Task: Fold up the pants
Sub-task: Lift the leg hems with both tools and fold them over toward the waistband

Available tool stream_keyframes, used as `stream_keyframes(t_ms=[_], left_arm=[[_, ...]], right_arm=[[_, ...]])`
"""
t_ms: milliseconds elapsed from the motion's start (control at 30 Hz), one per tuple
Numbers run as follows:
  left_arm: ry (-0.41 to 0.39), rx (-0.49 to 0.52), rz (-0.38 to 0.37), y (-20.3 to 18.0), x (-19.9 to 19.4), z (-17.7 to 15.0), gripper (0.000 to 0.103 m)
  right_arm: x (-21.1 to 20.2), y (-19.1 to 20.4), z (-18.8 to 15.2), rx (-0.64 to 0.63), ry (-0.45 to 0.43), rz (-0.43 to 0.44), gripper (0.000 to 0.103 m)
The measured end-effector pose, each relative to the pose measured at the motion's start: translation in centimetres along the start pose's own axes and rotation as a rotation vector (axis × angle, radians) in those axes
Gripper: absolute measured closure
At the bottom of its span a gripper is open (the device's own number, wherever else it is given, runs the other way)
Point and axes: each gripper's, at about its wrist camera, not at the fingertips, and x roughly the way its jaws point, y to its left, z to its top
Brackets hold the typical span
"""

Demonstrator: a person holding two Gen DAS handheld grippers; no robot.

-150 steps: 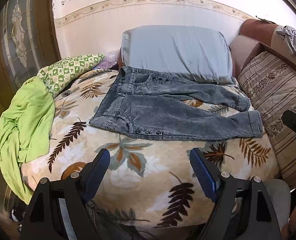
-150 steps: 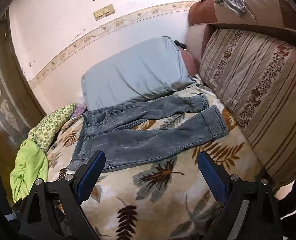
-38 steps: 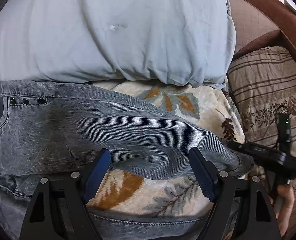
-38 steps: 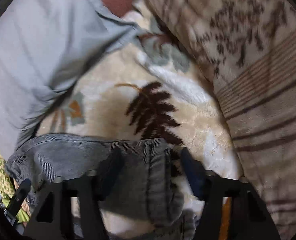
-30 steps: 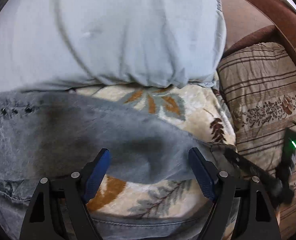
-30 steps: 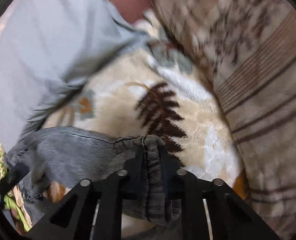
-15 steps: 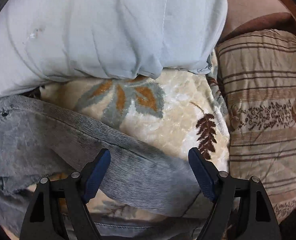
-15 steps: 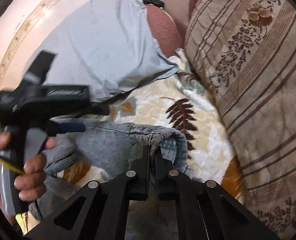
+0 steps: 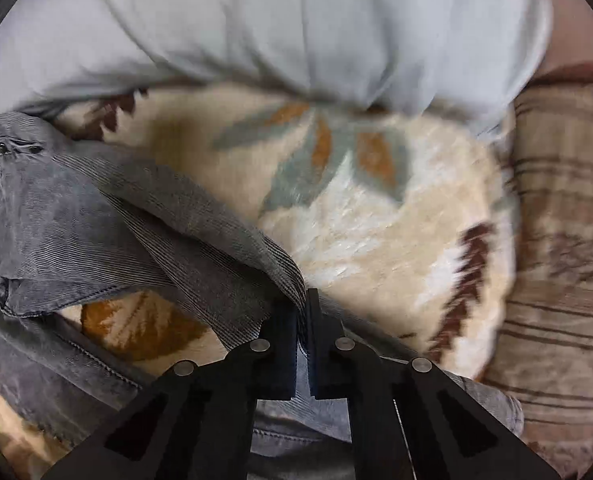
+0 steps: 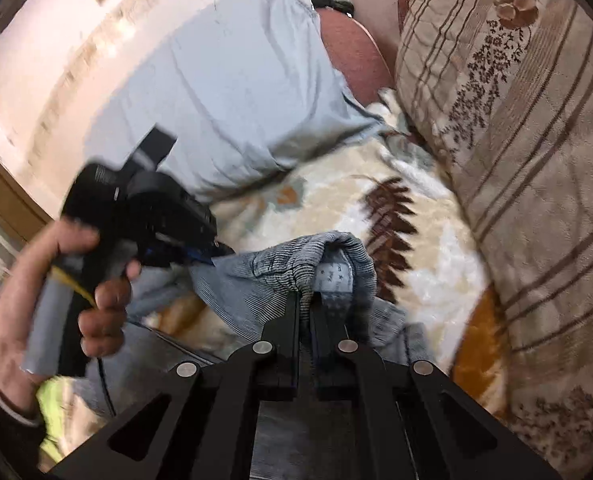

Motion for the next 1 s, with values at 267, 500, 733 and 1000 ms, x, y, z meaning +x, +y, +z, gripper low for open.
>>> stream_keyframes(t_ms=[267, 500, 733, 1000], left_arm=[[-0.264, -0.073, -0.325, 5.9, -10.4, -9.6, 0.101], [-0.195, -0.186, -0.350, 12.4, -3.3, -22.9, 0.101], [-0.147, -0.284, -0.451, 16.1, 0.6, -25.2, 0.091], [-0.224, -0.225, -0.442, 19.7, -3.0, -23.9, 0.050]], right_arm=[[-4.0, -0.3, 0.6, 0.036, -0.090, 0.142, 0.100], [-5.1, 0.5, -5.6, 0.003, -0.029, 0.034, 0.087], [-5.8, -1.8, -10.0, 0.190, 0.099, 0.010, 0.030], [-4.2, -3.4, -9.5, 0.381, 0.135, 0.020, 0.021]])
